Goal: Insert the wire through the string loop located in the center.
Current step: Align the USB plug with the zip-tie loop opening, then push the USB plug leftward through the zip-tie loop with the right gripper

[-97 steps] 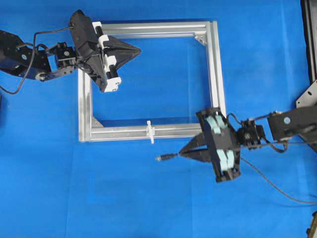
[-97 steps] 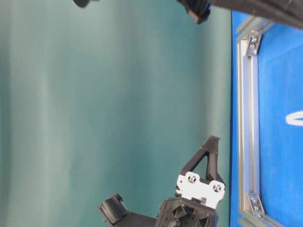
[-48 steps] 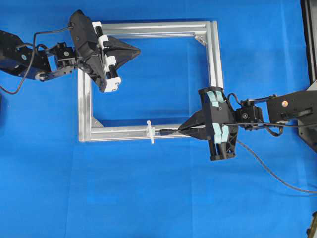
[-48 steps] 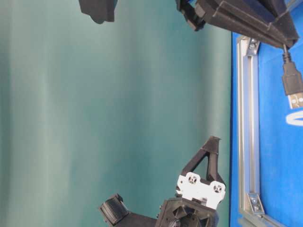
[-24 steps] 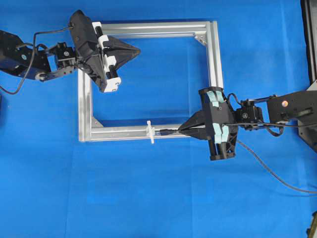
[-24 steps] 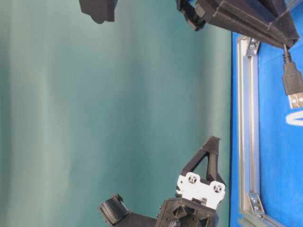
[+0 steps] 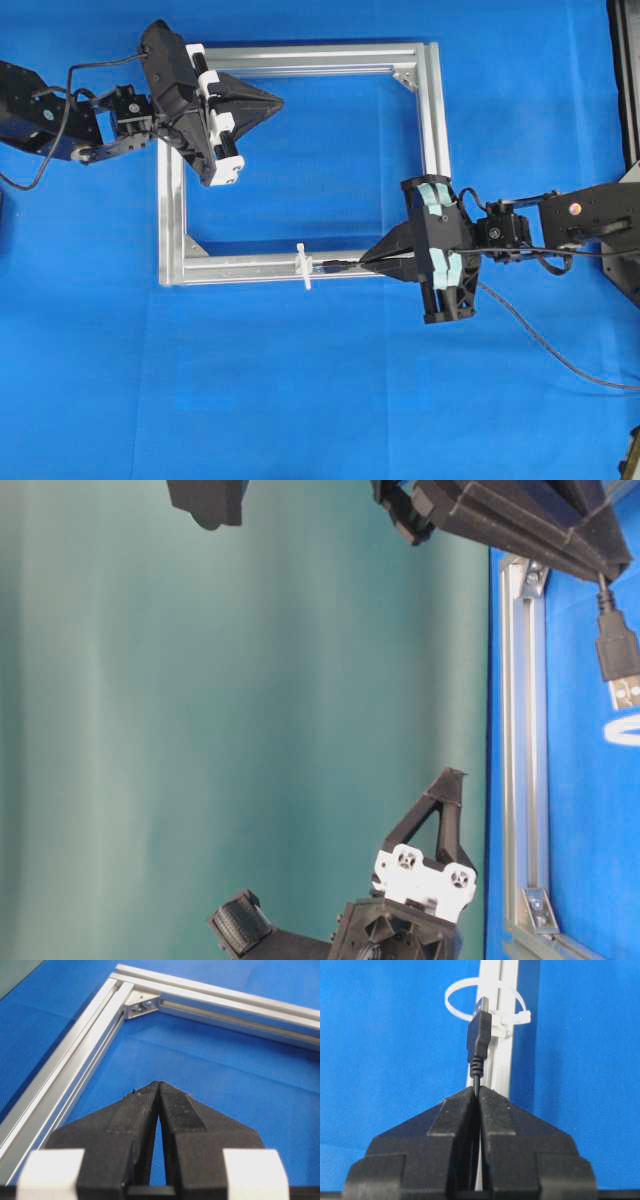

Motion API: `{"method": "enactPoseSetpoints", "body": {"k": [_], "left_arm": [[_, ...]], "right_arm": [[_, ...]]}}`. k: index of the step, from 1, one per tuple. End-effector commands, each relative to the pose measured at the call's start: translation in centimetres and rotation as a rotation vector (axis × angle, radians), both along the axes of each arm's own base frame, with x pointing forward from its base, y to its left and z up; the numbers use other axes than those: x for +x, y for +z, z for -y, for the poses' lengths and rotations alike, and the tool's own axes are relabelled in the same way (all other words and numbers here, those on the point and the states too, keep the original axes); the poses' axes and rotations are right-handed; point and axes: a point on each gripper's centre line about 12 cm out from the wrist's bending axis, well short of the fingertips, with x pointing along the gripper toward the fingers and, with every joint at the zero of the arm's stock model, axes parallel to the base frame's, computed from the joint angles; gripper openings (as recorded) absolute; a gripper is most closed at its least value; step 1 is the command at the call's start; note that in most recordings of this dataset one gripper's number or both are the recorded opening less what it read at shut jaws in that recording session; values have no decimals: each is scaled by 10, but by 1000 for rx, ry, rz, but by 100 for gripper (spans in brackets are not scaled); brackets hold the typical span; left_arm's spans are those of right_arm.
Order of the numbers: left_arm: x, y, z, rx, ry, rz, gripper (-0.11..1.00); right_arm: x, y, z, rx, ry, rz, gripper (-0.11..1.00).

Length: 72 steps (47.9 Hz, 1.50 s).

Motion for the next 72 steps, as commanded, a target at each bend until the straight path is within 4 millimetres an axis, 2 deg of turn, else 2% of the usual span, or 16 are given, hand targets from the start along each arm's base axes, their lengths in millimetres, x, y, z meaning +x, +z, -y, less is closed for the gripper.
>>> {"method": "enactPoseSetpoints", "body": {"k": [1, 36, 51, 72], "left_arm": [[1, 15, 0, 16, -4, 43, 0], [2, 15, 3, 16, -12, 43, 0], [2, 15, 4, 16, -13, 43, 0], [1, 14, 4, 20, -15, 37, 0]], "right_arm": [[2, 11, 0, 4, -2, 43, -3], [7, 12, -1, 6, 0, 56, -3], [21, 10, -2, 7, -1, 53, -3], [56, 7, -7, 8, 0, 65, -3]]}}
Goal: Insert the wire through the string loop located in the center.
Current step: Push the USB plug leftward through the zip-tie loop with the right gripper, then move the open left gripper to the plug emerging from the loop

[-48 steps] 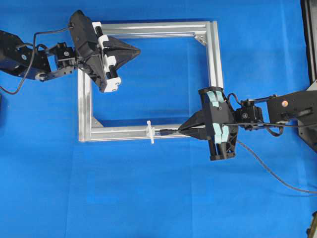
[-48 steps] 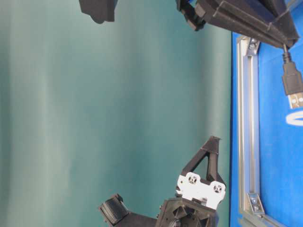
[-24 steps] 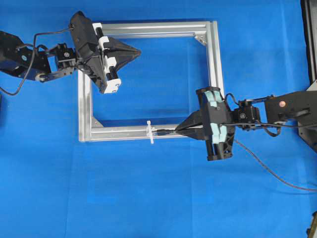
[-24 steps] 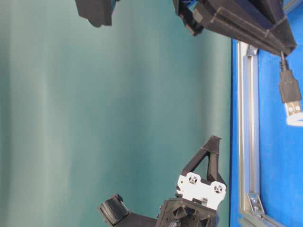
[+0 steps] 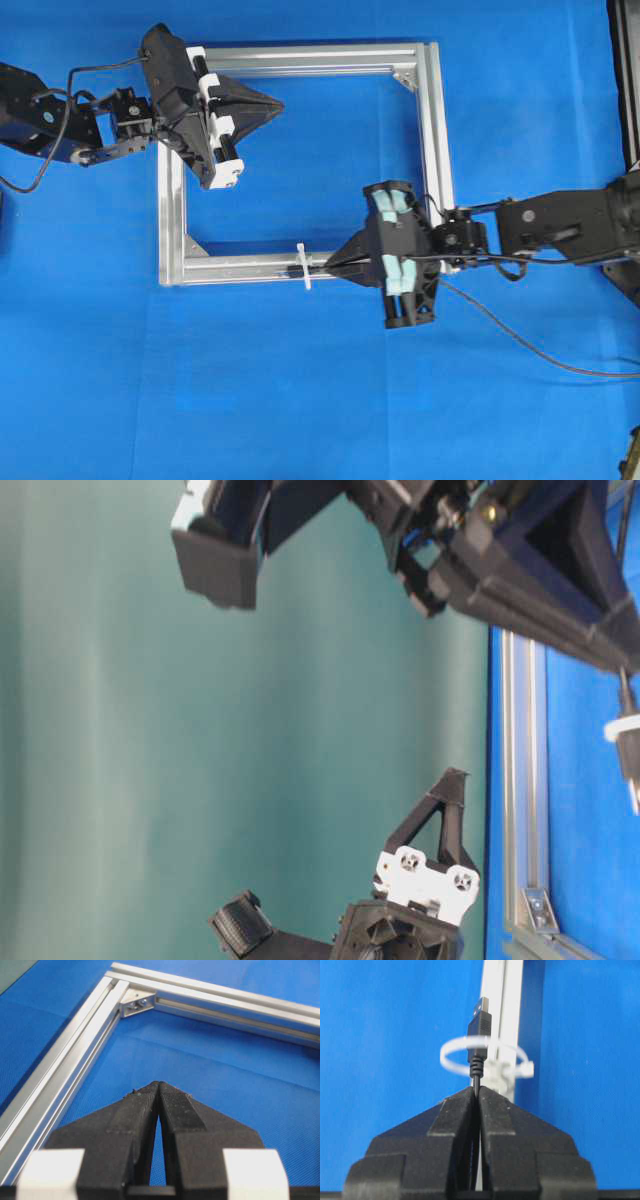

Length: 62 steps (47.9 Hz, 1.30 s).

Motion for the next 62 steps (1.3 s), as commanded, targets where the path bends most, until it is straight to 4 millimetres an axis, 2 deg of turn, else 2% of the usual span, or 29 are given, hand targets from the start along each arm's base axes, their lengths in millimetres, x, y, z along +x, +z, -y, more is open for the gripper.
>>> {"method": "enactPoseSetpoints", "body": {"k": [1, 17, 39, 49, 62], "left_arm": [[2, 15, 1, 17, -6, 43, 0], [1, 15, 1, 19, -7, 42, 0], [-1, 13, 7, 6, -18, 34, 0], [-3, 9, 33, -16, -83, 22, 0], [-8, 8, 88, -73, -222, 21, 0]], "right_arm": [[12, 13, -2, 5, 2, 49, -3], [31, 11, -4, 6, 2, 55, -3], [32, 11, -5, 7, 2, 56, -3], [32, 11, -5, 7, 2, 55, -3], [32, 11, -5, 7, 2, 58, -3]]}}
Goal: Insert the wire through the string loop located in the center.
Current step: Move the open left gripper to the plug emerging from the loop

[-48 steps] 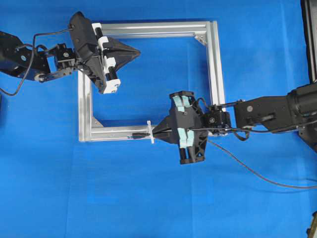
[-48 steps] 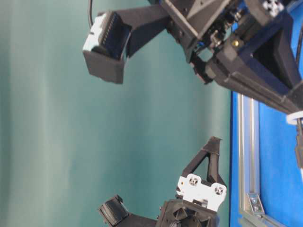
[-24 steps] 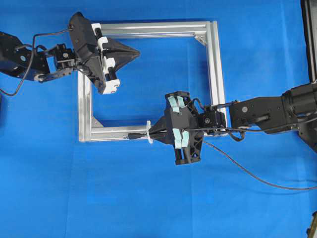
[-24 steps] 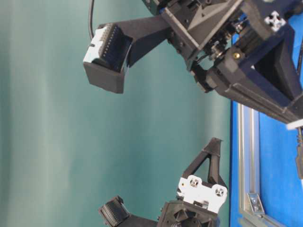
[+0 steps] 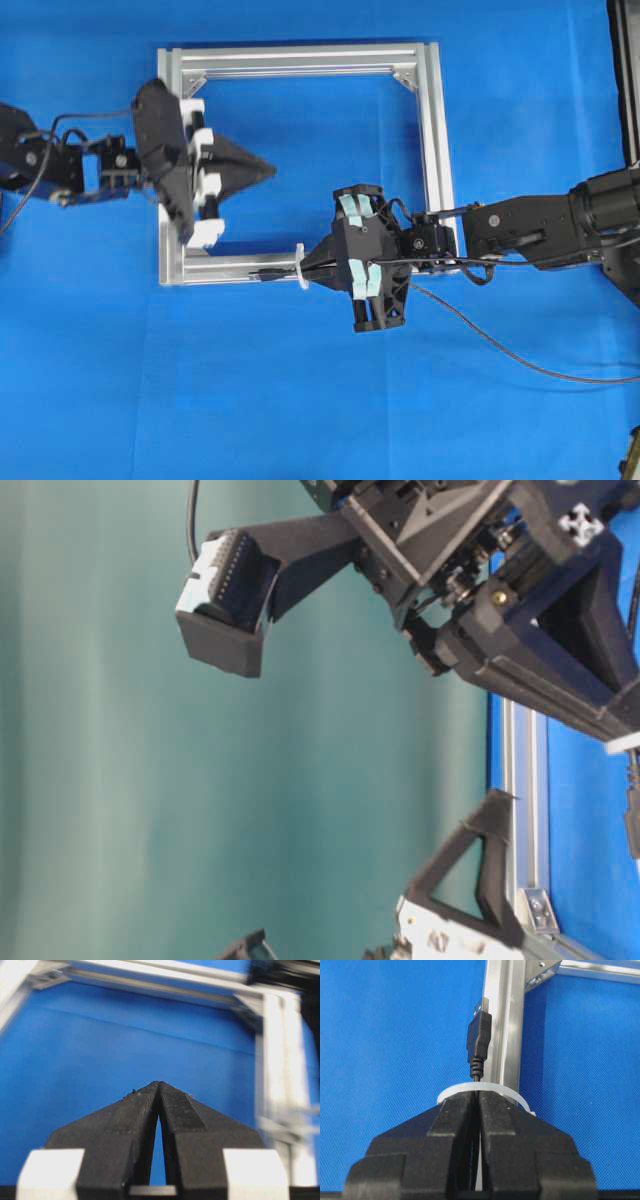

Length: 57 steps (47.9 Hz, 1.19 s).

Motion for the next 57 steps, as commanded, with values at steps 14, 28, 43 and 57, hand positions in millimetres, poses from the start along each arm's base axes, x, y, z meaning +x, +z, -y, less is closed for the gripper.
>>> {"method": "enactPoseSetpoints", "body": {"k": [14, 28, 43, 57], "left_arm": [[-1, 13, 68, -40, -187, 40, 0], [-1, 12, 80, -42, -220, 28, 0], [-1, 9, 85, -43, -236, 3, 0], [0, 10, 88, -44, -244, 6, 28]], "right_arm": [[6, 12, -1, 6, 1, 43, -3], [6, 12, -2, 5, 3, 43, -3], [4, 11, -1, 4, 2, 37, -3], [4, 11, -2, 4, 3, 37, -3]]}}
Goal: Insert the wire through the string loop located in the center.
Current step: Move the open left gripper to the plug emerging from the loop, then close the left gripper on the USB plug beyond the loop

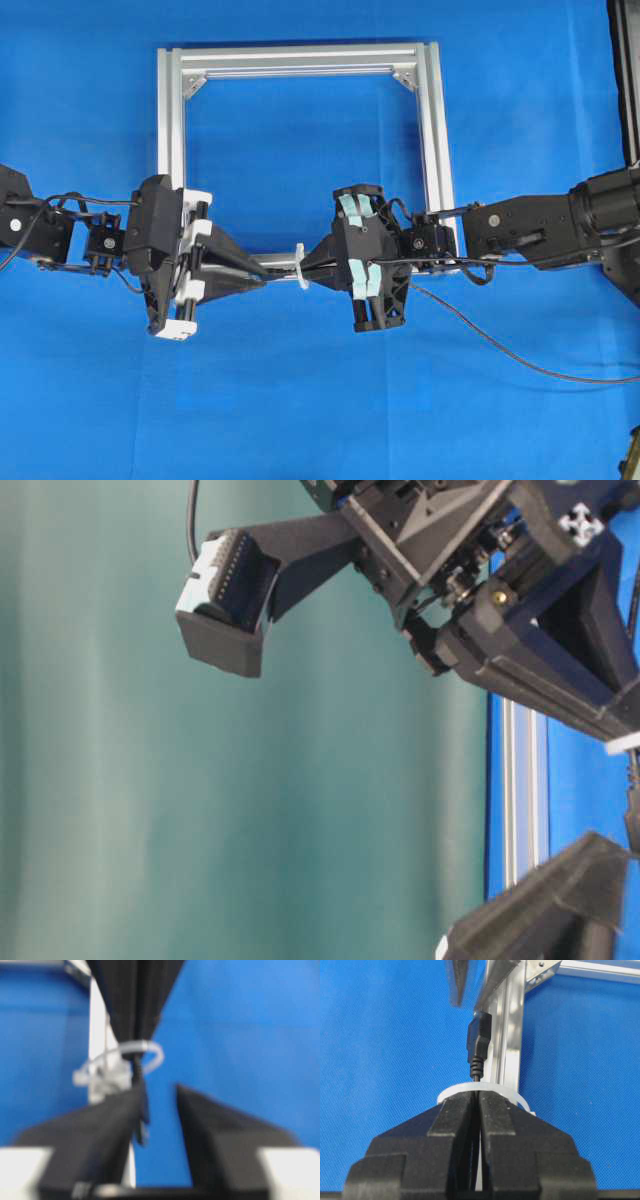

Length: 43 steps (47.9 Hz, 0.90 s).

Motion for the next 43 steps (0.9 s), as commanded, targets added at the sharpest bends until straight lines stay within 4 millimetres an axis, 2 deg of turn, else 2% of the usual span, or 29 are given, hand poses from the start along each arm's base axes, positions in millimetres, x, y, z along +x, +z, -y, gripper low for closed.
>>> {"method": "enactPoseSetpoints", "body": {"k": [1, 6, 11, 28, 43], "left_arm": [[4, 11, 3, -6, -7, 38, 35], [4, 11, 4, -5, -12, 38, 70], [5, 12, 4, -6, -10, 41, 91], [5, 11, 4, -4, -11, 29, 91], [14, -5, 5, 11, -11, -63, 91]], "right_arm": [[4, 10, -1, 4, 2, 35, -3], [4, 10, -1, 5, 1, 33, -3], [4, 10, -1, 4, 2, 34, -3], [5, 11, -1, 5, 1, 36, -3], [5, 11, -1, 4, 2, 38, -3]]}}
